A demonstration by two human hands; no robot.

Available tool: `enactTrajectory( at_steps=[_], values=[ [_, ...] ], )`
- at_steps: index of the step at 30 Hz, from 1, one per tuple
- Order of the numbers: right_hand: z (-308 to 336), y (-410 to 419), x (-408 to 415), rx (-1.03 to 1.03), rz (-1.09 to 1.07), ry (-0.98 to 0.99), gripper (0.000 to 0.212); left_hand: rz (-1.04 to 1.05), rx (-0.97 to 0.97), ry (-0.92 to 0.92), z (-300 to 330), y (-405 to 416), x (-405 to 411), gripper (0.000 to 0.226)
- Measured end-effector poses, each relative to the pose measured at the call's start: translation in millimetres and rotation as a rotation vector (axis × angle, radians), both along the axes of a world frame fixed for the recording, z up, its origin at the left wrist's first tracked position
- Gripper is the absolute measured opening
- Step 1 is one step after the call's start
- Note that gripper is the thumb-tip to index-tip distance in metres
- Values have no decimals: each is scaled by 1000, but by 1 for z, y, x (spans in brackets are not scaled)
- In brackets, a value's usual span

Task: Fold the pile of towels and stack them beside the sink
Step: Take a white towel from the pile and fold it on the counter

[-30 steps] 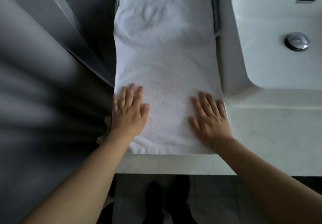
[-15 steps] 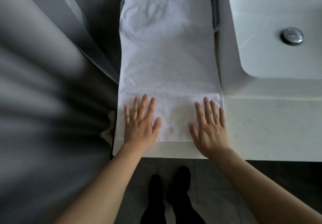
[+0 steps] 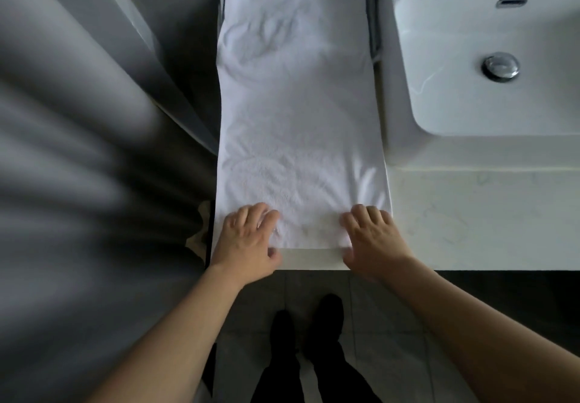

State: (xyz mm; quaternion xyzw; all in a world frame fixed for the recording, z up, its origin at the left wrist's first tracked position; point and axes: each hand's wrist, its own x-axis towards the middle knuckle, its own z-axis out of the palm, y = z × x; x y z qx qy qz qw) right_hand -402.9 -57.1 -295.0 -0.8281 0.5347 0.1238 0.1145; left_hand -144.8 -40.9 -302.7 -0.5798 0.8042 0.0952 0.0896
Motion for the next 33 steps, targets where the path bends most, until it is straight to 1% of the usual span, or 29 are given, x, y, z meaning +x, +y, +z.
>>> enactTrajectory(
  at_steps=[2,4,5,6,9,12,14,16,20,22,24,26,28,30,31,33],
  values=[
    [3,-7,1,-7,32,61,48,41,-3,-63,2,-4,2,61],
    [8,-14,-2,15,40,138,48,62,-10,-179,5,-8,6,68],
    [11,-16,-3,24,43,164,46,85,-8,-221,8,-10,9,67],
    [14,-18,-4,33,49,182,42,114,-2,-240,11,-12,11,59],
    [30,-23,-1,38,61,175,32,192,24,-234,30,-23,13,27],
    [53,-37,-1,11,-2,108,24,290,20,-174,56,-38,15,16],
    [70,-48,-5,-13,-31,67,22,391,3,-78,73,-49,16,16],
    [85,-63,-9,-35,-46,39,21,497,-22,33,87,-60,18,25],
    [114,-101,-13,-32,-100,-48,12,696,-135,217,109,-91,22,28],
    [126,-126,-14,-28,-173,-130,12,826,-180,389,118,-115,25,26],
    [137,-157,-16,41,-301,-286,10,944,-184,592,122,-141,29,23],
    [145,-189,-18,103,-379,-408,15,1040,-184,822,123,-169,33,21],
    [153,-222,-23,107,-417,-502,18,1114,-197,1034,126,-202,36,16],
    [159,-254,-26,63,-467,-584,23,1155,-200,1151,128,-235,41,16],
    [161,-271,-26,18,-490,-582,23,1158,-189,1187,127,-252,45,17],
    [161,-306,-27,-93,-524,-505,25,1137,-163,1249,125,-288,50,17]
  ],
)
